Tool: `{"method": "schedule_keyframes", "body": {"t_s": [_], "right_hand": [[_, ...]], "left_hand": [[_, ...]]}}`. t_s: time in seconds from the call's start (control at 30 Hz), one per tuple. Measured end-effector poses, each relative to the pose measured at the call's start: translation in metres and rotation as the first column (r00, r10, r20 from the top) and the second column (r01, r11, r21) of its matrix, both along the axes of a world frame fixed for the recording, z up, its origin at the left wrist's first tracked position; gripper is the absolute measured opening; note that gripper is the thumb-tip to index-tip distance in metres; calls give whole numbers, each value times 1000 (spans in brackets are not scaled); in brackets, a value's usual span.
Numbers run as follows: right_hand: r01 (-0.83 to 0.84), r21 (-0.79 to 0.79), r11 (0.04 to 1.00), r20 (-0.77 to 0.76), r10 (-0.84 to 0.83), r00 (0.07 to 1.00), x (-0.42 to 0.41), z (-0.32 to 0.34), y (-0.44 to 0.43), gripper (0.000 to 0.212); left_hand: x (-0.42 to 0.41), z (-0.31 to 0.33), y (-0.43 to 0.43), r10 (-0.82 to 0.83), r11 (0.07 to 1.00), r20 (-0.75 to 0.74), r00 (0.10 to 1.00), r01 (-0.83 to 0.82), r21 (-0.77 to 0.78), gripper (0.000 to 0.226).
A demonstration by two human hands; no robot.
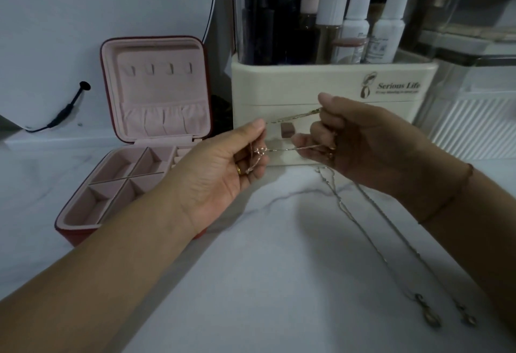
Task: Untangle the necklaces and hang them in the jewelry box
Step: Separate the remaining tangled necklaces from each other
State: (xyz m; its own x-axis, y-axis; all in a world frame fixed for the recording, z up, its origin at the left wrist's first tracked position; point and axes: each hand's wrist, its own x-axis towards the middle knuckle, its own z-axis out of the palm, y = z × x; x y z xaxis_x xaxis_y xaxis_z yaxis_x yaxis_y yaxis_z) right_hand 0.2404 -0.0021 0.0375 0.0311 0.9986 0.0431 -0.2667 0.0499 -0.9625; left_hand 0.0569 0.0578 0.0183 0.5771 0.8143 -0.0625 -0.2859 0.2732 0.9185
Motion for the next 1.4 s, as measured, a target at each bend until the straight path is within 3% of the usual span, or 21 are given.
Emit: {"method": "schedule_keyframes", "body": {"t_s": [0.07,0.27,0.6,0.7,0.93,1.03,1.13,1.27,1.4], "right_hand": [[-8,-3,1000,-90,8,996,-2,3,-1,29],[-10,-29,1000,-75,8,997,-4,3,-1,22],[-188,-143,972,246,218,944,-4,-8,-2,27],[-193,-195,962,317,248,915,-6,-10,-2,16],[-156,-236,959,428,247,869,-6,-9,-3,22],[-165,-196,967,406,233,884,-6,-8,-3,19],[-129,-90,987,260,149,954,-3,-6,-1,19],[-65,5,998,18,65,998,1,2,0,13],[26,50,998,-14,-25,1000,0,1,2,18]], "left_hand": [[2,-3,0,6,1000,-8,1000,-6,22,7],[5,-10,-4,22,988,-92,996,-8,154,19],[6,-10,-1,92,971,-56,994,-77,225,16],[6,-10,0,87,976,-29,996,-79,202,8],[4,-3,1,30,997,67,997,-35,68,14],[1,-1,2,-14,998,107,994,21,-66,26],[-1,0,3,-21,994,80,997,30,-110,27],[0,0,1,-20,997,-36,999,17,-74,22],[6,-3,-4,5,1000,-150,989,-2,18,10]]}}
